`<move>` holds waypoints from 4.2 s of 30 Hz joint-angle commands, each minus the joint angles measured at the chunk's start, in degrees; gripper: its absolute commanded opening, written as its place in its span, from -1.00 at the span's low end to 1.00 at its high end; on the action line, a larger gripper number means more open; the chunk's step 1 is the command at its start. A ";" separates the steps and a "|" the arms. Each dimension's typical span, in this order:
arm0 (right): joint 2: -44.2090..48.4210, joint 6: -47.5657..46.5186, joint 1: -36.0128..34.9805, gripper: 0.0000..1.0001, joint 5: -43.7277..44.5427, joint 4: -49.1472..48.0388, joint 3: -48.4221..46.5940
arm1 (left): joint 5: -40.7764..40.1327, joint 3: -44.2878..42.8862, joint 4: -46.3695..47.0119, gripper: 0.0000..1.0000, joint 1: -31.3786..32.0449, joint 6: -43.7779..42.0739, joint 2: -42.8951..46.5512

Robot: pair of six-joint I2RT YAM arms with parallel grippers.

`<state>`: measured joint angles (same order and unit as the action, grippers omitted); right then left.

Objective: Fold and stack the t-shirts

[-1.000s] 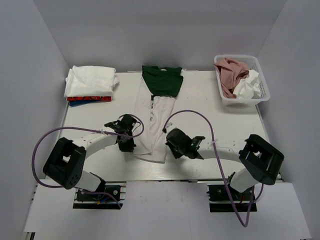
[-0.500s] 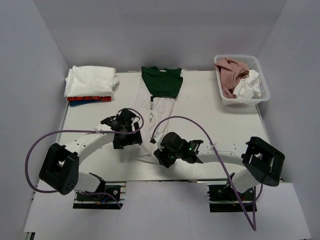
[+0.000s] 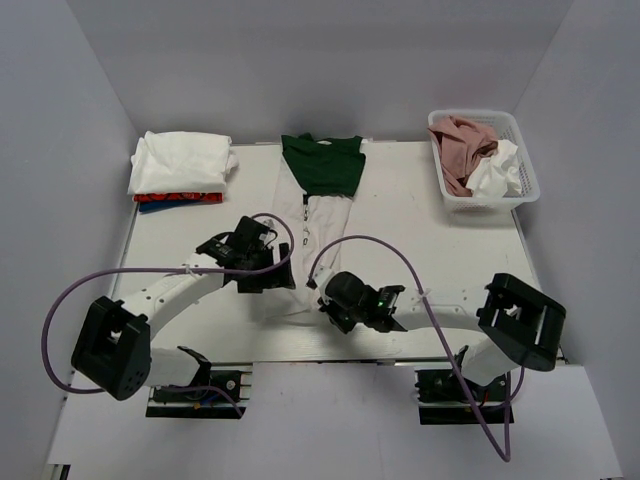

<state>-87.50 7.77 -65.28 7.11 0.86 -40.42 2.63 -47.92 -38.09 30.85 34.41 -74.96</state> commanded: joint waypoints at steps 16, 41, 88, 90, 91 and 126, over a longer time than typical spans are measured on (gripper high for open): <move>7.43 3.65 0.15 -0.84 -3.07 -3.41 8.25 | 6.16 -10.43 0.56 0.55 11.85 -1.99 -17.76; 8.93 4.45 0.32 -0.81 0.09 -2.27 10.10 | -14.14 -19.48 -31.32 -1.00 15.38 6.45 -17.59; 8.75 6.12 0.33 -0.69 0.44 -4.11 13.70 | 1.24 -25.56 -22.65 1.00 18.98 -10.34 -29.20; 9.28 5.86 0.41 -0.56 0.10 -4.20 13.97 | 1.23 -25.56 -22.12 1.00 18.98 -9.72 -26.22; 10.41 6.11 0.33 -0.48 0.09 -3.94 13.80 | -0.51 -25.56 -22.12 1.00 18.98 -7.72 -24.90; 0.77 25.98 4.37 0.69 -6.41 20.41 -7.39 | 2.82 16.28 9.08 -1.00 7.56 8.56 0.68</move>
<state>-85.34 34.09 -61.08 2.76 20.47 -45.17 5.87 -34.02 -31.77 38.57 44.16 -75.05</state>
